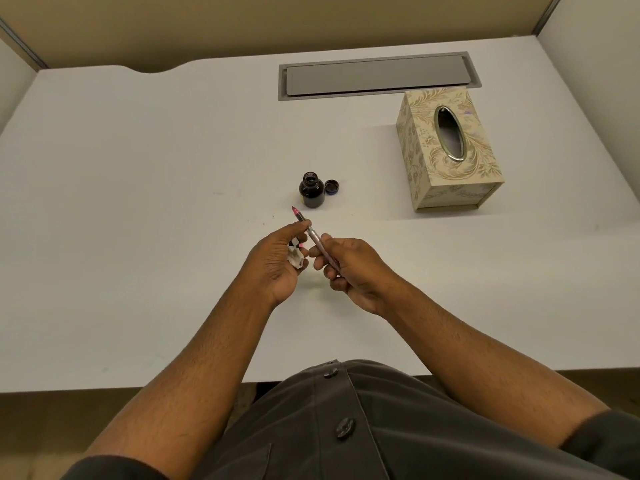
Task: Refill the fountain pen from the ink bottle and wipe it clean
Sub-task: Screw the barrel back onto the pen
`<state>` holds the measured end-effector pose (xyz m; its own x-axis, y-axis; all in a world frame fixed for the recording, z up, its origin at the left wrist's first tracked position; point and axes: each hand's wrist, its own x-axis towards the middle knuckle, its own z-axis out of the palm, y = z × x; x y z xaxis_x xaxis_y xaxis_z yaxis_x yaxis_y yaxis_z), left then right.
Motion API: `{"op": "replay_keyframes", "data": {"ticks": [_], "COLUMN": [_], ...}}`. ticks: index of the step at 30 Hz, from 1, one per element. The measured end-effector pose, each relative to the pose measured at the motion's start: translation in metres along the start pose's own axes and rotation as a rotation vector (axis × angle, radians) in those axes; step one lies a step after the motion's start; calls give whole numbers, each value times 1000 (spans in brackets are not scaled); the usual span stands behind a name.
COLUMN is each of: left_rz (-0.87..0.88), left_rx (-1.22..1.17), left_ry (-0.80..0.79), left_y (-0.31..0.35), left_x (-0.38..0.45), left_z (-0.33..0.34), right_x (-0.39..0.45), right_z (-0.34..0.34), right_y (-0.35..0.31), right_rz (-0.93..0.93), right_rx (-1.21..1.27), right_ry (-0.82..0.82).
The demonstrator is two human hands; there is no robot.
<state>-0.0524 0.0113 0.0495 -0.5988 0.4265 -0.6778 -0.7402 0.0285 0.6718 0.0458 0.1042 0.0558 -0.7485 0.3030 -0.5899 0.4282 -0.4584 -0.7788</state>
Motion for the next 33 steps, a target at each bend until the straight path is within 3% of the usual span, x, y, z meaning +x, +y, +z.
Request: {"op": "replay_keyframes", "data": {"ticks": [6,13,33], "left_rz": [-3,15,6], "left_rx": [-2,10,0], "left_ry": [36,23,22], "left_y": [-2,-1,-4], "left_x": [1,1,5], "left_z": [-1,0,-2], "right_x": [0,-2,1], "right_z": [0,0,0], "right_y": [-1,-1,-1], "right_rz": [-27,42,23], "right_rx": [-37,-11,-35], "right_ry": [51,9,-12]}}
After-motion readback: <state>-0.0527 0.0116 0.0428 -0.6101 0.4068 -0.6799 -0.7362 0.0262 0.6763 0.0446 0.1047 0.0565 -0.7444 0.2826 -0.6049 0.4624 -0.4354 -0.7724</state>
